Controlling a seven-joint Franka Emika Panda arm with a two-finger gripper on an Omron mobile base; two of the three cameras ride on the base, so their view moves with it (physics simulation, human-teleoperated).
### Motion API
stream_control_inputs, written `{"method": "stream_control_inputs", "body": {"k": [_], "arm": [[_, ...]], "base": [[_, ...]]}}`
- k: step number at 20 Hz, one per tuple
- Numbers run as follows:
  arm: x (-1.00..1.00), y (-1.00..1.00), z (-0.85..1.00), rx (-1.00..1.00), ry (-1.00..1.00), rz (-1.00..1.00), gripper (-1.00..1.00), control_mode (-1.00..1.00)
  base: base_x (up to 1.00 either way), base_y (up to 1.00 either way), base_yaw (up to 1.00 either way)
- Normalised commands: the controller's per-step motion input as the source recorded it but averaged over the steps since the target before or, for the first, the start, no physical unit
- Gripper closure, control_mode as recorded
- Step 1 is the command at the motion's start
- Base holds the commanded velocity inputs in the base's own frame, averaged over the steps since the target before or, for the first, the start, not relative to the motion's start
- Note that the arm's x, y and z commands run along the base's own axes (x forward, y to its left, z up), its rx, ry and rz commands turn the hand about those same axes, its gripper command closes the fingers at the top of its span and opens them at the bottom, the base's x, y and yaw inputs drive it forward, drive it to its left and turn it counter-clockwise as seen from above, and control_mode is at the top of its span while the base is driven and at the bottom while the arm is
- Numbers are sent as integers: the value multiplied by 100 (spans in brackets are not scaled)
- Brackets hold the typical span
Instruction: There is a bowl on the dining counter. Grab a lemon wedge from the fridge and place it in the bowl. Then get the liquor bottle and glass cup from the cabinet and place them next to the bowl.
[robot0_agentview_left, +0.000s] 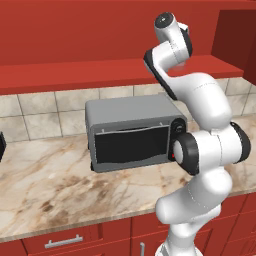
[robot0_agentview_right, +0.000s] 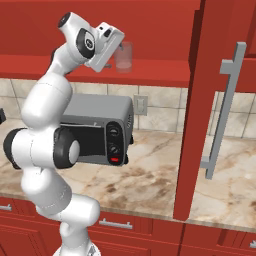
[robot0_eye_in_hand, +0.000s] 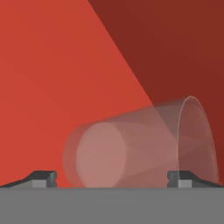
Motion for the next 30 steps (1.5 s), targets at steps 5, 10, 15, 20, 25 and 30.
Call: {"method": "stream_control_inputs", "body": {"k": [5,10,15,20,25,30], "arm": [[-16,0,-12,-3,0,3,100,-100],[-18,0,-4,-2,0,1,100,-100],[-33,0,0,0,-5,0,100,-100],[-75,1,-1,0,-9,0,100,-100],[-100,5,-1,0,-7,0,100,-100],[-100,37,0,4,2,-1,100,-100]], "base": [[0,0,0],[0,0,0],[0,0,0],[0,0,0],[0,0,0],[0,0,0]]}}
